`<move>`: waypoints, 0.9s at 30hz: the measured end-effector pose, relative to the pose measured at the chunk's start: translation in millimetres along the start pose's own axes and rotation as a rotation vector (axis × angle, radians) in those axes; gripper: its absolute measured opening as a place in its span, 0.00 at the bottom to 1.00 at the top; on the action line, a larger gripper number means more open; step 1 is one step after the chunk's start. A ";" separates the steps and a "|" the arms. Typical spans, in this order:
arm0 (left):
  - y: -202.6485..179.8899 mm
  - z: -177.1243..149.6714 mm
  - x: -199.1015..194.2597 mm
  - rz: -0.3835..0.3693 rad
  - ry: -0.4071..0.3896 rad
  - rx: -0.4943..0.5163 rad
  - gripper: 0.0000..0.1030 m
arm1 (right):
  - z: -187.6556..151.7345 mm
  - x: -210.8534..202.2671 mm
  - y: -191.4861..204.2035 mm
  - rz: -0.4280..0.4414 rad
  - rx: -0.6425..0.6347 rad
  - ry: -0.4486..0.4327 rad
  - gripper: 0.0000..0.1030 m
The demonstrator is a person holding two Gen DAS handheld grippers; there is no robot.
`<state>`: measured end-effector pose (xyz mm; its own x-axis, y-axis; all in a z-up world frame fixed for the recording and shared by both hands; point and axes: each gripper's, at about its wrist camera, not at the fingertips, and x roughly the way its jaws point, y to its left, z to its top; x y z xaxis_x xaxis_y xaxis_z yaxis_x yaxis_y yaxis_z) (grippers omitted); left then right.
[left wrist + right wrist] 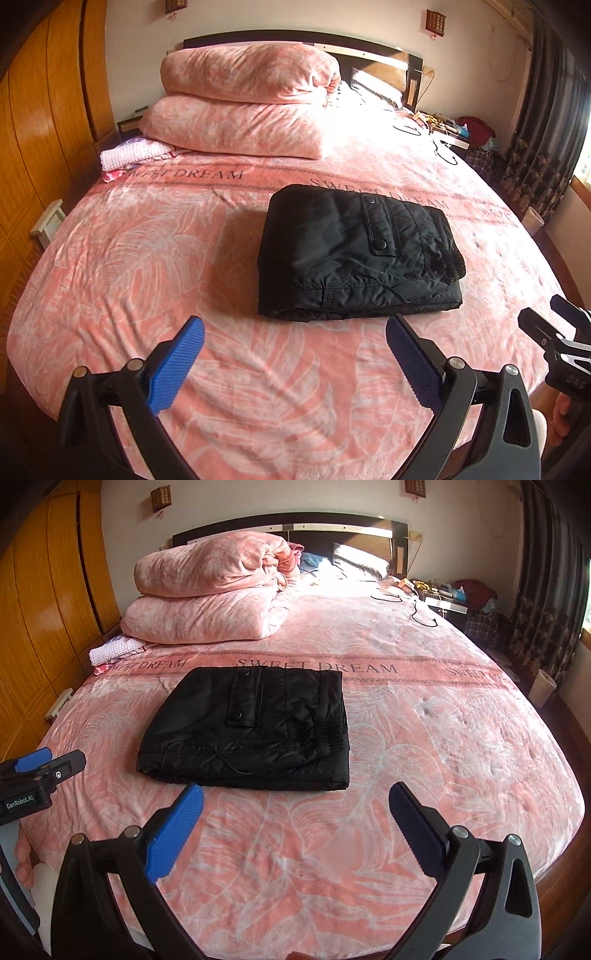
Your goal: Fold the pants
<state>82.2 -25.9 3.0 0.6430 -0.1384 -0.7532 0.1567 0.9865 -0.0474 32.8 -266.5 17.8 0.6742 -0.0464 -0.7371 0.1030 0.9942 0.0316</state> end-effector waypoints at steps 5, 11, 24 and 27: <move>1.5 -1.6 11.2 0.006 0.012 0.018 0.96 | 0.9 11.7 4.3 0.037 0.015 0.026 0.97; 7.5 5.2 28.0 0.045 0.005 0.030 0.96 | 13.4 19.1 0.5 0.043 0.073 0.037 0.97; -9.0 14.0 71.3 0.053 0.041 0.035 0.96 | 19.0 41.2 1.7 -0.024 0.008 0.036 0.98; -15.5 13.8 76.8 0.055 0.045 0.058 0.96 | 18.1 46.8 0.6 -0.027 0.003 0.040 0.98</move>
<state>139.5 -53.0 -45.1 0.6180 -0.0788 -0.7822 0.1662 0.9856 0.0320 77.7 -269.8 -4.4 0.6415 -0.0694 -0.7640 0.1233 0.9923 0.0134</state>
